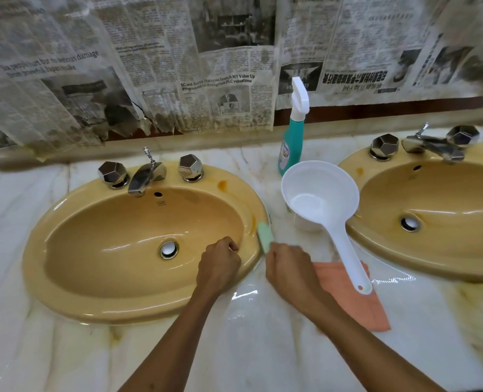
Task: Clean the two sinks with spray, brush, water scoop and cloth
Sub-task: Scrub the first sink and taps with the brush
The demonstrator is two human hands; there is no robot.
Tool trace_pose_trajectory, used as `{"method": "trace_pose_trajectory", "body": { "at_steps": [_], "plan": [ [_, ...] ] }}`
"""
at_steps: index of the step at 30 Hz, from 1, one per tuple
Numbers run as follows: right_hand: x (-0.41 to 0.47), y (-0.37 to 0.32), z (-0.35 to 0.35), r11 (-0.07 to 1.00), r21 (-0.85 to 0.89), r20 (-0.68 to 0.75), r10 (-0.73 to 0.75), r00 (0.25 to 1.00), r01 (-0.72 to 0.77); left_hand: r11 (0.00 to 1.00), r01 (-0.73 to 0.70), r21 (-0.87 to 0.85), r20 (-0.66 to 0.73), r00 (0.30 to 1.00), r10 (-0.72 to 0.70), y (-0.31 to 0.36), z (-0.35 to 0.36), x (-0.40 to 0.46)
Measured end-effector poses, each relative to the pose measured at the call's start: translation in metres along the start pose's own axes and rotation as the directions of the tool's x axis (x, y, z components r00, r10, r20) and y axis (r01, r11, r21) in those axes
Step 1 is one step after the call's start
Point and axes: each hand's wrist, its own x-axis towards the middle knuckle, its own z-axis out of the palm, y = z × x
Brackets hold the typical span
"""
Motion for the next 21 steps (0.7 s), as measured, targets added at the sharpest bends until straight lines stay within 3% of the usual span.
{"method": "trace_pose_trajectory", "body": {
  "at_steps": [2, 5, 9, 13, 16, 21],
  "plan": [
    [-0.019, -0.012, -0.009, 0.984, -0.141, 0.143, -0.092, 0.985, 0.112, 1.000, -0.006, -0.010, 0.005, 1.000, 0.006, -0.001, 0.000, 0.000],
    [0.010, -0.035, -0.022, 0.980, -0.183, 0.112, -0.064, 0.992, 0.084, 1.000, -0.022, -0.017, 0.024, 0.999, 0.022, -0.001, -0.002, -0.002],
    [0.063, -0.055, -0.021, 0.999, 0.000, 0.025, 0.048, 0.999, -0.048, 0.998, -0.061, -0.024, 0.026, 0.998, 0.061, -0.003, -0.004, -0.004],
    [0.032, -0.043, -0.002, 0.978, 0.094, 0.000, 0.186, 0.983, -0.185, 0.996, -0.066, -0.058, 0.043, 0.997, 0.068, -0.004, -0.005, -0.001],
    [0.002, -0.036, 0.013, 0.969, 0.144, -0.033, 0.209, 0.977, -0.202, 0.994, -0.049, -0.095, 0.073, 0.996, 0.056, -0.005, -0.006, 0.003],
    [0.070, -0.045, 0.010, 0.924, 0.286, -0.107, 0.294, 0.950, -0.254, 0.985, -0.039, -0.168, 0.115, 0.992, 0.059, -0.009, -0.009, 0.006]
  ]
}}
